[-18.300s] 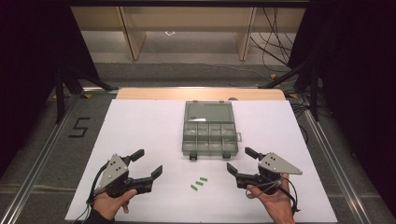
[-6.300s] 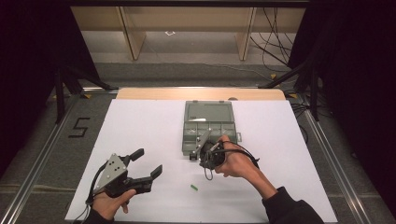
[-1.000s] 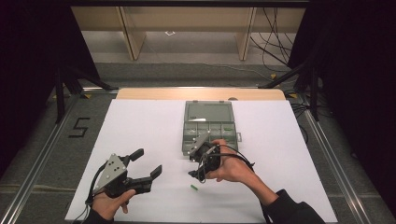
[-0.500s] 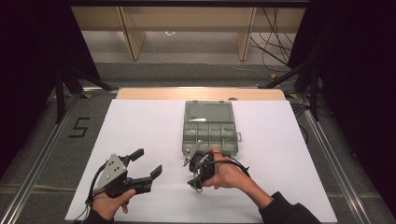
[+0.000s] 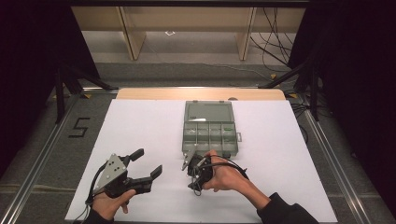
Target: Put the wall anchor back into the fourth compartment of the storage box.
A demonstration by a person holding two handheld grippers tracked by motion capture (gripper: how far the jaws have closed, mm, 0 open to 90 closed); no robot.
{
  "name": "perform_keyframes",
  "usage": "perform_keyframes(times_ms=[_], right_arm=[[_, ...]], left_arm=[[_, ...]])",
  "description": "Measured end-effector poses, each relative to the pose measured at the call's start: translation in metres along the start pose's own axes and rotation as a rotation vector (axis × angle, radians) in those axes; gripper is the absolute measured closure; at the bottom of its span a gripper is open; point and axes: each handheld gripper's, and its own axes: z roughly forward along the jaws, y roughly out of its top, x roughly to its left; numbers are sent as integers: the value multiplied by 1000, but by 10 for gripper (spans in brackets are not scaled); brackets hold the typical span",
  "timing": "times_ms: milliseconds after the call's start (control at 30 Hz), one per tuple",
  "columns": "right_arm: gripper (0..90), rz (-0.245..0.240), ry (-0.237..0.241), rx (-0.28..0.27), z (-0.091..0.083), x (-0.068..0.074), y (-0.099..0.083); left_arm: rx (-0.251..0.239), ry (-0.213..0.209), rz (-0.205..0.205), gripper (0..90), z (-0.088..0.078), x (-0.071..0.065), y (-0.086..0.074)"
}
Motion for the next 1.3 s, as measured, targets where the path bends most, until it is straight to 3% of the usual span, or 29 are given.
perform_keyframes(times_ms=[467, 600, 1033, 1300], right_arm=[[597, -9, 34, 47, 8, 4, 0], [665, -47, 20, 86, 11, 5, 0], [833, -59, 34, 99, 13, 6, 0], [843, -92, 22, 113, 13, 5, 0]], left_arm=[[0, 0, 0, 160, 0, 0, 0], [-1, 0, -1, 159, 0, 0, 0], [0, 1, -1, 160, 0, 0, 0], [-1, 1, -2, 160, 0, 0, 0]])
